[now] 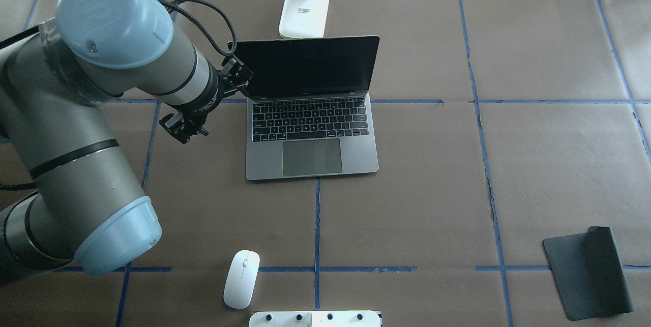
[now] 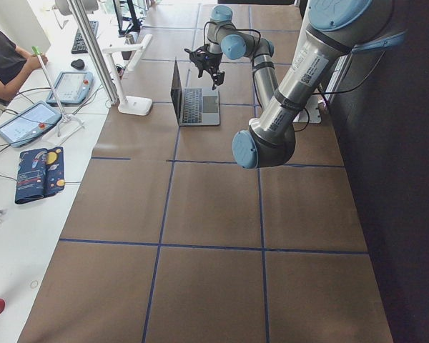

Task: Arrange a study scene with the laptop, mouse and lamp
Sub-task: 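Release the laptop and draw the left gripper back toward the robot, then lower the right gripper and grasp the black mouse pad's edge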

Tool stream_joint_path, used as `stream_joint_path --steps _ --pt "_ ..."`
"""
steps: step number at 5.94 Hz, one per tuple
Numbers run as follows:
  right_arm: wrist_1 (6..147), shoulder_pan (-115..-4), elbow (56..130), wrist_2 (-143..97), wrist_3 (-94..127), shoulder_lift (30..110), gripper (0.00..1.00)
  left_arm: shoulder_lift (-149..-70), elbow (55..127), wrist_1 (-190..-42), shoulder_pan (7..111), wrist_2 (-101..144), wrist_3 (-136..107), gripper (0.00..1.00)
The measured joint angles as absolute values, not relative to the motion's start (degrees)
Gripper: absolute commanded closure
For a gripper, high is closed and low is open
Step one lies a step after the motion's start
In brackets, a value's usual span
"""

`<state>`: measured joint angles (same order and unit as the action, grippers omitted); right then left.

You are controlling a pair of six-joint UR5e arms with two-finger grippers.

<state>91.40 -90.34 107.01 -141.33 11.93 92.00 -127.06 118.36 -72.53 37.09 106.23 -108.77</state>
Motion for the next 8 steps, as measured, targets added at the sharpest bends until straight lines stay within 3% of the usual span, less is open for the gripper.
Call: stream_joint_path --steps 4,6,8 --pt "88.01 -77.98 118.76 -140.86 26.86 98.84 0.0 -121.39 122.42 -74.81 34.73 107.49 -104.35 0.0" --pt "71.94 -66.65 119.43 -134.85 46.02 103.9 0.0 -119.37 124.34 -74.77 33.12 107.59 -100.92 0.0" --pt "66.38 -52.84 119.5 -127.25 59.08 105.45 0.0 -117.24 124.48 -74.82 30.83 107.42 -97.81 0.0"
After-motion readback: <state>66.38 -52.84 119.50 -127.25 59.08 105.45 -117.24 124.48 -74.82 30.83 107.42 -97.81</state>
